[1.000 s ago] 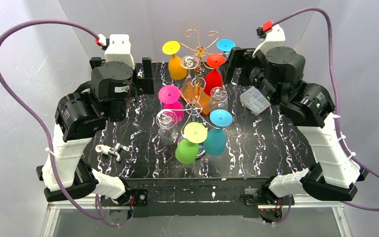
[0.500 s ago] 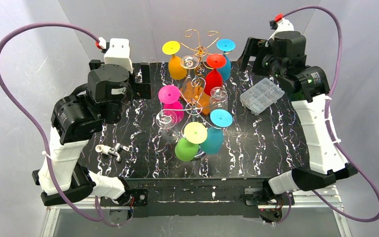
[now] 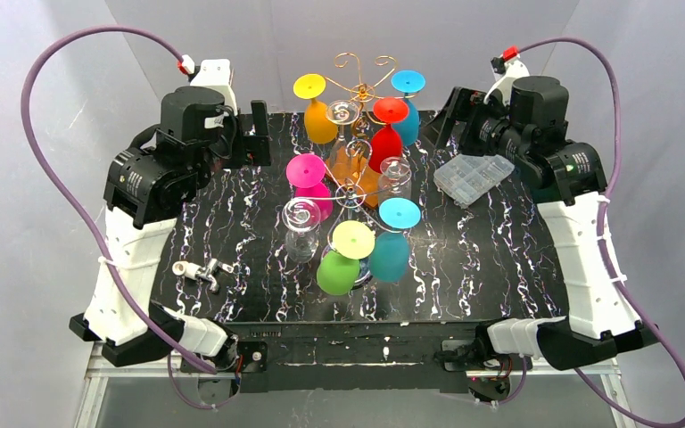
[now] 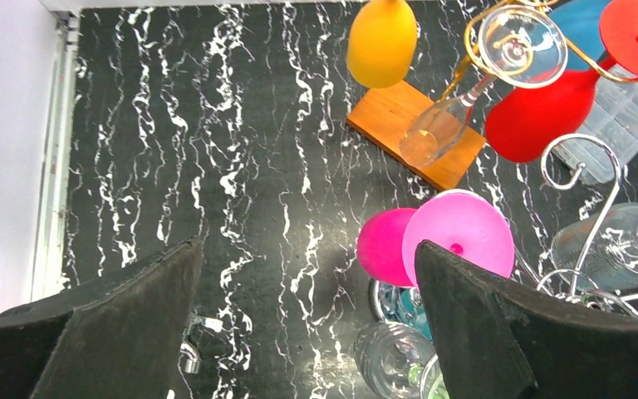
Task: Take the wine glass off the wine glass rack
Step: Pick up the wine glass from the wine rack.
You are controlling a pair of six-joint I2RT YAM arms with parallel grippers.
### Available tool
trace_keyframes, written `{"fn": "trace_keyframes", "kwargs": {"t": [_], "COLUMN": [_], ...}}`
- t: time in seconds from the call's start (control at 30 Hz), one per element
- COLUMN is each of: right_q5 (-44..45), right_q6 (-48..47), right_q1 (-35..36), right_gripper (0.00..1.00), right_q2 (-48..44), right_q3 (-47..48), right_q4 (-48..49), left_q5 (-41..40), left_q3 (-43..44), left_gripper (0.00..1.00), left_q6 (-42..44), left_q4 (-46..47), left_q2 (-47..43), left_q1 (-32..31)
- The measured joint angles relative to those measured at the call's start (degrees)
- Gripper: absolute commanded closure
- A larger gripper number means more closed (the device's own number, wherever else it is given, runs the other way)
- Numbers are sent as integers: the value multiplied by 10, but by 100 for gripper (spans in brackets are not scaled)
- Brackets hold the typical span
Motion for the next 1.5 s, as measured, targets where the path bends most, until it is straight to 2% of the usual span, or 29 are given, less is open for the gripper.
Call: {"fn": "trace_keyframes", "kwargs": {"t": [0.3,0.6,0.67,0.9,1.2,1.5], "right_q5": [-92,-117,-97,37,198,269], "right_q6": [40,26,12,-28,-65,-95], "right_q1": [0,7,26,174,256,294], "right_gripper": [17,12,12,10,10,9], "right_q2": [-12,-7,4,52,90,127], "right_q3": [-63,-71,-52,13,82,124], "right_q4": [31,20,8,-34,-98,-146], "left_q5": [70,94,96,97,98,102], "left_q3": [-35,-54,-60,-66,-67,-70], "left_gripper": [1,1,1,1,1,1], "left_q6": [-11,-15,-16,-19,-19,-19], "left_q4": [10,14,14,14,14,14], "left_q2": [0,-6,-7,-10,-16,-16], "left_q1": [23,29,29,30,34,38]}}
